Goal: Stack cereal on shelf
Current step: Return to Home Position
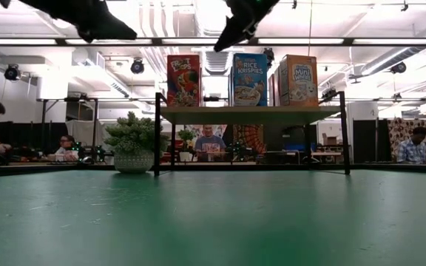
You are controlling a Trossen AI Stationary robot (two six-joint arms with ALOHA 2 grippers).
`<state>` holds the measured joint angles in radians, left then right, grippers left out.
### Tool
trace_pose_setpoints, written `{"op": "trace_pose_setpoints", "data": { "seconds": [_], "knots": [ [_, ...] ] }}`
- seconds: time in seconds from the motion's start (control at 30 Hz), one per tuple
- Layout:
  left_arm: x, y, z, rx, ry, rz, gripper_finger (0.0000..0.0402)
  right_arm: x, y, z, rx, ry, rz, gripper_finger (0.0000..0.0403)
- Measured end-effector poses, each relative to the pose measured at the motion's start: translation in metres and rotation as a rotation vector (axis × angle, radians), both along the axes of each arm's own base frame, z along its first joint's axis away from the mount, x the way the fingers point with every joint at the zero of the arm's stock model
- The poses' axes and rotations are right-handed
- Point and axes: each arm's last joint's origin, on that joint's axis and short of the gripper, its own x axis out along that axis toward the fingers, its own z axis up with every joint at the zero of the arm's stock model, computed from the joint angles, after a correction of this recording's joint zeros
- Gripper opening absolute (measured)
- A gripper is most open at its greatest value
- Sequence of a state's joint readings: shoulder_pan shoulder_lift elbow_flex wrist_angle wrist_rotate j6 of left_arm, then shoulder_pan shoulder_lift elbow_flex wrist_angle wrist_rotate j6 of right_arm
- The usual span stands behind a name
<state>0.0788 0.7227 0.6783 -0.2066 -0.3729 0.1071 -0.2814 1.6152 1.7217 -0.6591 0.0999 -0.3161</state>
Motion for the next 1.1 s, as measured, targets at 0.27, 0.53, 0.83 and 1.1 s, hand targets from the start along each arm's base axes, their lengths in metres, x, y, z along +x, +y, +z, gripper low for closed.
{"op": "trace_pose_setpoints", "data": {
  "seconds": [0.27, 0.53, 0.83, 1.1],
  "knots": [
    [-0.020, -0.009, -0.013, -0.035, -0.055, -0.047, 0.0037, -0.048, 0.040, -0.020, -0.004, -0.130, 0.070, 0.0009],
    [-0.032, -0.012, -0.032, -0.060, -0.058, -0.127, 0.0037, -0.106, 0.062, -0.049, 0.018, -0.241, 0.176, 0.0009],
    [-0.043, -0.013, -0.043, -0.113, -0.110, -0.121, 0.0037, -0.166, 0.073, -0.081, 0.004, -0.345, 0.190, 0.0009],
    [-0.050, -0.013, -0.047, -0.116, -0.136, -0.140, 0.0037, -0.203, 0.083, -0.101, 0.029, -0.480, 0.291, 0.0009]
  ]
}}
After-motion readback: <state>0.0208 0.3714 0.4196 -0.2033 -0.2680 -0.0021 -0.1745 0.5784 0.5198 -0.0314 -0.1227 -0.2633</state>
